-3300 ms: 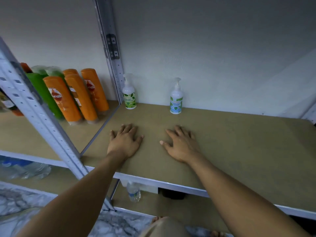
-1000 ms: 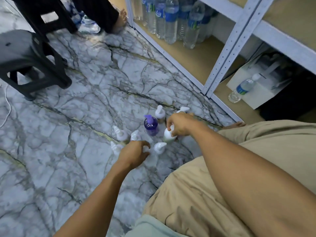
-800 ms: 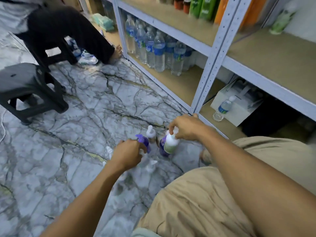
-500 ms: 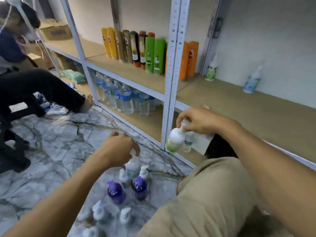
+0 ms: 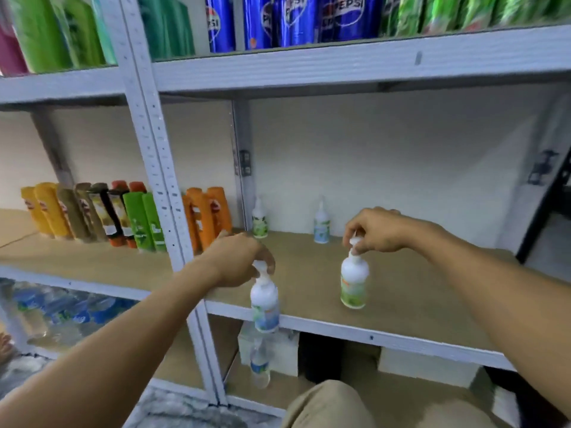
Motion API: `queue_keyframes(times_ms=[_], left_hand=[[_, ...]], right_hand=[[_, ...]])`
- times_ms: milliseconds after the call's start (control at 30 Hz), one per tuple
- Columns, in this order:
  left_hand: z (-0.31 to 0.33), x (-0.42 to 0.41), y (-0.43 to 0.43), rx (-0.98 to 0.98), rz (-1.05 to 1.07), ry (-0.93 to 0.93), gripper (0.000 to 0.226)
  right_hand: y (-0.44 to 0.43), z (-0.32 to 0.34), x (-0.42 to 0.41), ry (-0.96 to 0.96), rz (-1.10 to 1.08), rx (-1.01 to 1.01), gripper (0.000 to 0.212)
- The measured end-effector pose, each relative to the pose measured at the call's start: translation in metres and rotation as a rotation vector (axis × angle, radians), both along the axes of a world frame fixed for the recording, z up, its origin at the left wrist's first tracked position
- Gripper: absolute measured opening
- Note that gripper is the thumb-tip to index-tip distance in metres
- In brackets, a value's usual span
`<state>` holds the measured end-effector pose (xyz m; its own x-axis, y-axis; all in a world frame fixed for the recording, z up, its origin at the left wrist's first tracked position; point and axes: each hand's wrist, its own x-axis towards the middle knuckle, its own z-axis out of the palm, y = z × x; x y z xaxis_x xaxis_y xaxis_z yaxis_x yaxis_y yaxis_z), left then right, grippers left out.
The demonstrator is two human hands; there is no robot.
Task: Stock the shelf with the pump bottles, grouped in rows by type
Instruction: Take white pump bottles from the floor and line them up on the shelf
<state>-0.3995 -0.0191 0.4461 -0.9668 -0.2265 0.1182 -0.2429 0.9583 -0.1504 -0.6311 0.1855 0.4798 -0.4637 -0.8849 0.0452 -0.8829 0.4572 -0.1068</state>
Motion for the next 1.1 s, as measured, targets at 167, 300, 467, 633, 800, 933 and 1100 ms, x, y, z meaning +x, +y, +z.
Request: queue_keyframes(times_ms=[167,300,467,633,800,933,1100], left_hand=[[0.015,-0.092,0.001,0.032,-0.111,0.044,0.035],[0.018,-0.152,0.009,0.092,-0.157,0.054,0.033],[0.017,-0.213,0.016,0.106,-0.216,0.037,0.036],[0.009,-0.257,0.019,0.108,-0.252,0.024,0.039],[-0.013,-0.278,0.016,0.147,-0.243,0.024,0.037],[-0.029,-0.285,0.008,0.168,-0.229,0.1,0.042],[-0.054,-0.28,0.002,0.332,-0.22,0.216,0.06]], right_hand=[[0.024,-0.005,-0.064,-0.034,-0.179,-0.021,0.015],[0.037,-0.014,-0.103,-0.045,-0.308,-0.06,0.015],[0.043,-0.027,-0.138,-0.054,-0.389,-0.154,0.017],[0.047,-0.039,-0.161,-0.087,-0.427,-0.177,0.019],[0.052,-0.057,-0.175,-0.126,-0.464,-0.205,0.022],[0.055,-0.063,-0.179,-0.17,-0.461,-0.237,0.025],[0.054,-0.079,-0.169,-0.203,-0.511,-0.305,0.043]])
